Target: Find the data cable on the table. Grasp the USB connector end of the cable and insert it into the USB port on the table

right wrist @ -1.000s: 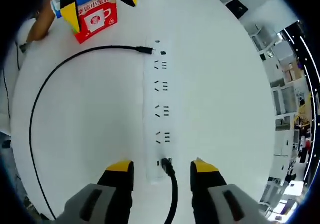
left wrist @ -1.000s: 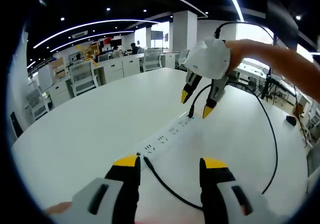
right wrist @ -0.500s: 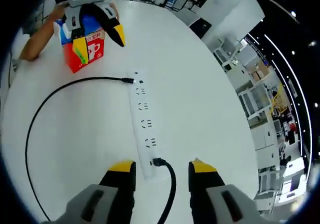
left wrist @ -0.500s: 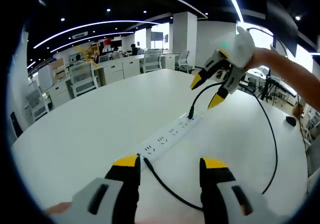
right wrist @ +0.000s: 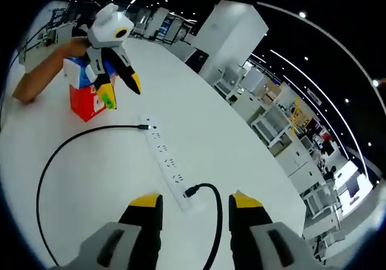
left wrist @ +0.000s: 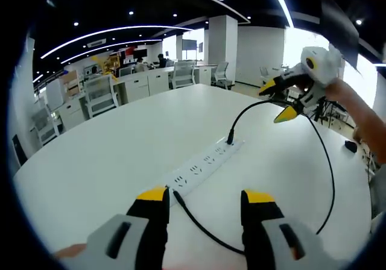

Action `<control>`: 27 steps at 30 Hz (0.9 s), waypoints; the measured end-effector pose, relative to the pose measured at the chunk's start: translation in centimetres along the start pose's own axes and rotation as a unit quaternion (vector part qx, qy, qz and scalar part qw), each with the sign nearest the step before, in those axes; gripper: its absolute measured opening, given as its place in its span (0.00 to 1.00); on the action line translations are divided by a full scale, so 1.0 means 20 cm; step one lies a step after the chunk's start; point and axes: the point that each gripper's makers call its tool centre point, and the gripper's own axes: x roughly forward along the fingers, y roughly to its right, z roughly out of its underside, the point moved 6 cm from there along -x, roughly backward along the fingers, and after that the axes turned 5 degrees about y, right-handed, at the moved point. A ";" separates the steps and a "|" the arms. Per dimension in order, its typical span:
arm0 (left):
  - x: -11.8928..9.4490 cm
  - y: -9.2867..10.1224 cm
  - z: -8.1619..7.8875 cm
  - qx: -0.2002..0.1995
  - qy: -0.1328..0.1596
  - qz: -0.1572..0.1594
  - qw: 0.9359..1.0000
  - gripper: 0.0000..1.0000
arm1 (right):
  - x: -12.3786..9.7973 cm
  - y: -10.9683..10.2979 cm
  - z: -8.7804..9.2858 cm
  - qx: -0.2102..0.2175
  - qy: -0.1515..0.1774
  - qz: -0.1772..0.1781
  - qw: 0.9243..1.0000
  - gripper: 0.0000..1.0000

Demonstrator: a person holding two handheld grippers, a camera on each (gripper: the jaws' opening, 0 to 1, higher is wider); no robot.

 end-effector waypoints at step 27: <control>0.00 0.00 0.00 0.001 -0.001 -0.002 1.000 0.47 | -0.76 -0.56 0.33 0.178 0.137 0.191 0.955 0.43</control>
